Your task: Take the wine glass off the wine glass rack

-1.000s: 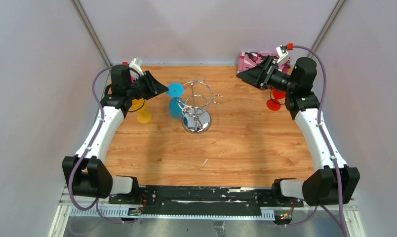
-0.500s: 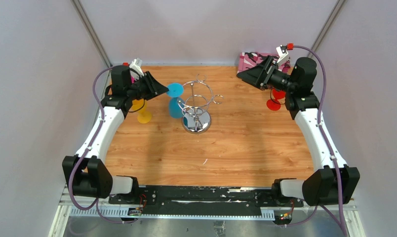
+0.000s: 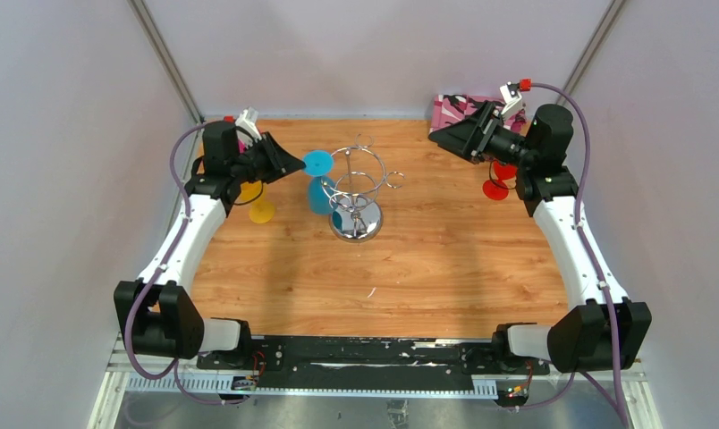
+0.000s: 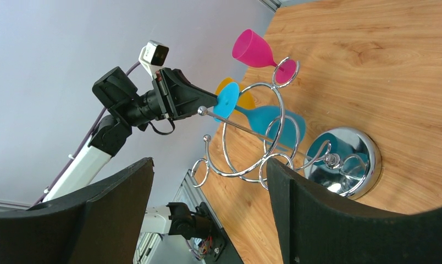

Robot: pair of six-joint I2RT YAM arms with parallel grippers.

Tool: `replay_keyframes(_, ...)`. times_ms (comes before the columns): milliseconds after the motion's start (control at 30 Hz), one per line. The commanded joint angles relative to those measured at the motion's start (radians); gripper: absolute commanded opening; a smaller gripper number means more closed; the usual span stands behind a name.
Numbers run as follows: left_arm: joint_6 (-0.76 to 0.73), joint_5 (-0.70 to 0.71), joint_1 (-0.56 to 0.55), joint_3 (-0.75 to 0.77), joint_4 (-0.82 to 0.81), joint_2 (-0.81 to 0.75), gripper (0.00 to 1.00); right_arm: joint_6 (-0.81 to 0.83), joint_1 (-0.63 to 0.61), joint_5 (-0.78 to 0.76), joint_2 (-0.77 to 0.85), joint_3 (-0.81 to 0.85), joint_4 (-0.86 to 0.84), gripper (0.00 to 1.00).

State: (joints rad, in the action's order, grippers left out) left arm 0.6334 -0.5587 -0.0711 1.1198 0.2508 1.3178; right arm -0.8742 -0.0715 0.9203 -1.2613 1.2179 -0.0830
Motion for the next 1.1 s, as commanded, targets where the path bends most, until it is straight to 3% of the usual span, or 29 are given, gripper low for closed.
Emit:
replay_keyframes(0,0.003,-0.020,0.002,-0.015,-0.021,-0.003,0.18,-0.014,0.019,0.025,0.001,-0.011,-0.028,0.80)
replay_keyframes(567,0.039,0.037,0.003,0.017,0.011,-0.035,0.00,-0.023,0.024,0.026,-0.001,-0.017,-0.038,0.80)
replay_keyframes(833,0.086,0.027,0.016,0.008,0.004,-0.034,0.00,-0.029,0.028,0.030,-0.002,-0.018,-0.046,0.80)
replay_keyframes(1067,0.159,-0.033,0.102,-0.002,-0.067,-0.047,0.00,-0.031,0.030,0.032,-0.004,-0.020,-0.049,0.80)
